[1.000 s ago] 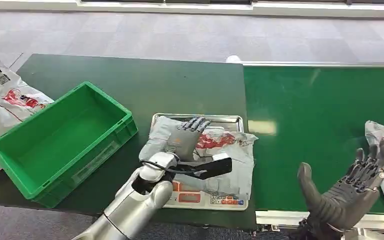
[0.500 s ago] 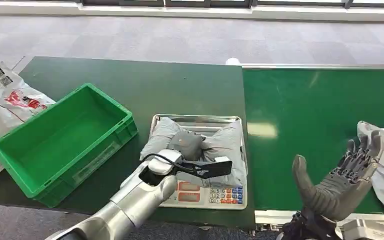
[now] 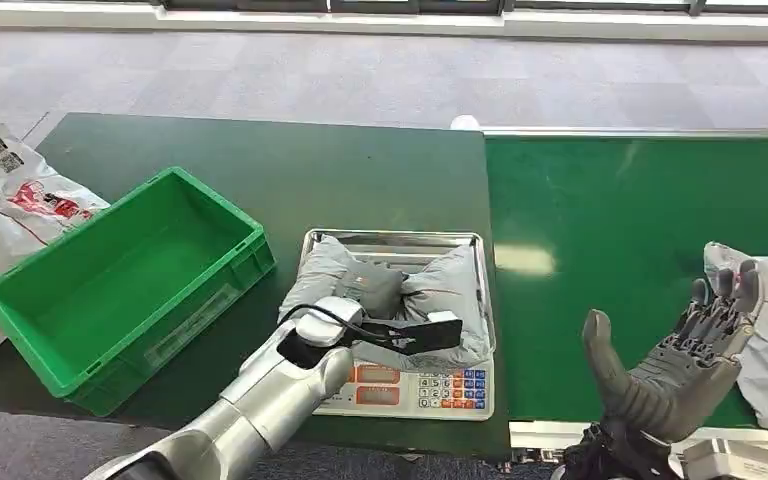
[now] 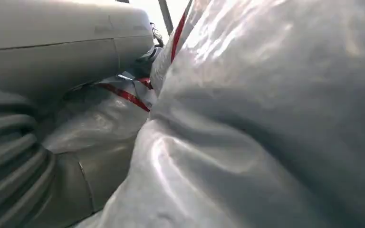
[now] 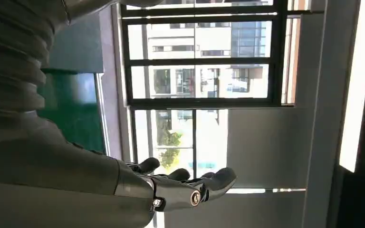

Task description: Moved the parcel from conveyor to table for the left to box.

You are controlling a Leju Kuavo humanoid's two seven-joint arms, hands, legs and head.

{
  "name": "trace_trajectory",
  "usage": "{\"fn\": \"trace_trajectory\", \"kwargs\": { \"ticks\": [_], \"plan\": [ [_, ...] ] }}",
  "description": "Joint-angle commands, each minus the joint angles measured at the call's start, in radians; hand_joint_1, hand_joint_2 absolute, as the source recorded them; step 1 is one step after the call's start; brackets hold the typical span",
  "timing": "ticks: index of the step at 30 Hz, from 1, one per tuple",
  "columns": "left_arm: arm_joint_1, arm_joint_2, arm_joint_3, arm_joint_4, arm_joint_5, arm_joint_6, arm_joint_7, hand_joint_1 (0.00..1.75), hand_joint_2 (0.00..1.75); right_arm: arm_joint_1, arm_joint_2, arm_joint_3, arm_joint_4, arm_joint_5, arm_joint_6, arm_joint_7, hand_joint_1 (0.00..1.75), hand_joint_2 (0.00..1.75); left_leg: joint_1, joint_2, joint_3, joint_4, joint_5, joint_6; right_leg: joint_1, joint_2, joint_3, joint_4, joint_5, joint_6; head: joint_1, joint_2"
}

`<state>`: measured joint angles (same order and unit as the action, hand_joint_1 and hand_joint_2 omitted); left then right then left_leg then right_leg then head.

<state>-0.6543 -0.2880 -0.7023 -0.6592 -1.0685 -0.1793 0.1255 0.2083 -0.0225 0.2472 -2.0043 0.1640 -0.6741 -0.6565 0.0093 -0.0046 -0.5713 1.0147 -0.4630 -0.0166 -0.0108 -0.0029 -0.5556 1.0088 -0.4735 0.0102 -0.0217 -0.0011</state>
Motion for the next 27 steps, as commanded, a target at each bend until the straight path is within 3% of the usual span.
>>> {"fn": "trace_trajectory", "kwargs": {
  "ticks": [1, 11, 17, 18, 19, 20, 21, 22, 23, 24, 25, 26, 27],
  "plan": [
    [0.031, 0.031, -0.019, 0.088, 0.002, -0.017, 0.005, 1.75, 1.75, -0.027, 0.013, 0.018, 0.048, -0.003, -0.001, 0.002, 0.0, 1.75, 0.0, 0.004, 0.0, -0.003, 0.002, 0.0, 0.0, 0.004, -0.001, -0.003, 0.003, -0.001, 0.0, 0.0],
    [0.051, 0.061, 0.018, 0.029, 0.001, -0.022, 0.015, 1.75, 1.75, -0.027, 0.057, -0.015, 0.024, 0.04, 0.032, 0.031, 0.0, 1.75, -0.001, 0.004, -0.002, -0.003, 0.001, 0.0, 0.0, 0.004, 0.0, -0.002, 0.002, -0.001, 0.0, 0.0],
    [0.081, 0.078, 0.11, -0.135, 0.026, 0.052, -0.026, 1.75, 1.75, -0.002, 0.093, -0.069, 0.003, 0.074, 0.05, 0.03, 0.0, 1.75, -0.001, 0.004, -0.004, -0.003, 0.001, 0.0, 0.0, 0.004, -0.002, -0.002, 0.002, -0.001, 0.0, 0.0],
    [0.15, 0.149, 0.271, -0.386, 0.166, 0.303, -0.175, 1.75, 1.75, 0.034, 0.102, -0.1, -0.015, 0.102, -0.018, 0.043, 0.0, 1.75, 0.0, 0.003, -0.003, -0.002, 0.001, 0.0, 0.0, 0.003, -0.002, -0.001, 0.001, -0.001, 0.0, 0.0],
    [0.145, 0.262, 0.313, -0.638, 0.214, 0.555, -0.079, 1.75, 1.75, 0.062, 0.085, -0.103, -0.035, 0.089, -0.02, 0.041, 0.0, 1.75, -0.001, 0.006, -0.005, -0.006, 0.003, 0.0, 0.0, 0.005, -0.005, -0.004, 0.005, -0.001, 0.0, 0.0],
    [0.13, 0.333, 0.364, -0.763, 0.262, 0.438, -0.03, 1.75, 1.75, 0.081, 0.077, -0.108, -0.047, 0.076, -0.016, 0.032, 0.0, 1.75, -0.001, 0.007, -0.002, -0.004, 0.002, -0.001, 0.0, 0.007, -0.007, -0.002, 0.003, -0.002, 0.0, 0.0],
    [0.129, 0.359, 0.44, -0.969, 0.281, 0.302, -0.007, 1.75, 1.75, 0.096, 0.077, -0.12, -0.055, 0.061, -0.008, 0.019, 0.0, 1.75, -0.001, 0.01, -0.002, -0.001, 0.001, -0.002, 0.0, 0.009, -0.009, 0.002, 0.003, -0.003, 0.0, 0.0],
    [0.135, 0.315, 0.582, -1.046, 0.256, 0.162, -0.039, 1.75, 1.75, 0.108, 0.08, -0.131, -0.059, 0.05, 0.003, 0.005, 0.0, 1.75, 0.0, 0.008, -0.005, 0.0, 0.001, -0.002, 0.001, 0.008, -0.01, 0.003, 0.003, -0.003, 0.0, 0.0],
    [0.15, 0.312, 0.701, -1.026, 0.176, 0.303, 0.069, 1.75, 1.75, 0.112, 0.079, -0.126, -0.055, 0.051, 0.028, 0.023, 0.0, 1.75, 0.001, 0.013, -0.01, 0.004, 0.0, -0.003, 0.002, 0.013, -0.018, 0.008, 0.002, -0.004, 0.0, 0.0],
    [0.166, 0.394, 0.769, -0.961, 0.244, 0.324, 0.01, 1.75, 1.75, 0.118, 0.09, -0.129, -0.058, 0.063, 0.043, 0.028, 0.0, 1.75, 0.002, 0.013, -0.012, 0.004, 0.001, -0.005, 0.003, 0.013, -0.021, 0.008, 0.004, -0.005, 0.0, 0.0],
    [0.186, 0.42, 0.836, -0.904, 0.303, 0.344, -0.07, 1.75, 1.75, 0.12, 0.101, -0.129, -0.058, 0.07, 0.054, 0.031, 0.0, 1.75, 0.002, 0.014, -0.013, 0.002, 0.003, -0.006, 0.003, 0.014, -0.023, 0.007, 0.005, -0.006, 0.0, 0.0],
    [0.21, 0.407, 0.898, -0.865, 0.303, 0.352, -0.142, 1.75, 1.75, 0.117, 0.115, -0.132, -0.057, 0.081, 0.072, 0.038, 0.0, 1.75, 0.001, 0.026, -0.008, -0.003, 0.003, -0.008, 0.002, 0.026, -0.024, 0.004, 0.008, -0.009, 0.0, 0.0],
    [0.227, 0.387, 0.921, -0.864, 0.29, 0.35, -0.17, 1.75, 1.75, 0.113, 0.124, -0.137, -0.057, 0.09, 0.083, 0.042, 0.0, 1.75, 0.0, 0.023, -0.01, -0.006, 0.005, -0.008, 0.001, 0.022, -0.024, 0.003, 0.008, -0.009, 0.0, 0.0]
  ]
}}
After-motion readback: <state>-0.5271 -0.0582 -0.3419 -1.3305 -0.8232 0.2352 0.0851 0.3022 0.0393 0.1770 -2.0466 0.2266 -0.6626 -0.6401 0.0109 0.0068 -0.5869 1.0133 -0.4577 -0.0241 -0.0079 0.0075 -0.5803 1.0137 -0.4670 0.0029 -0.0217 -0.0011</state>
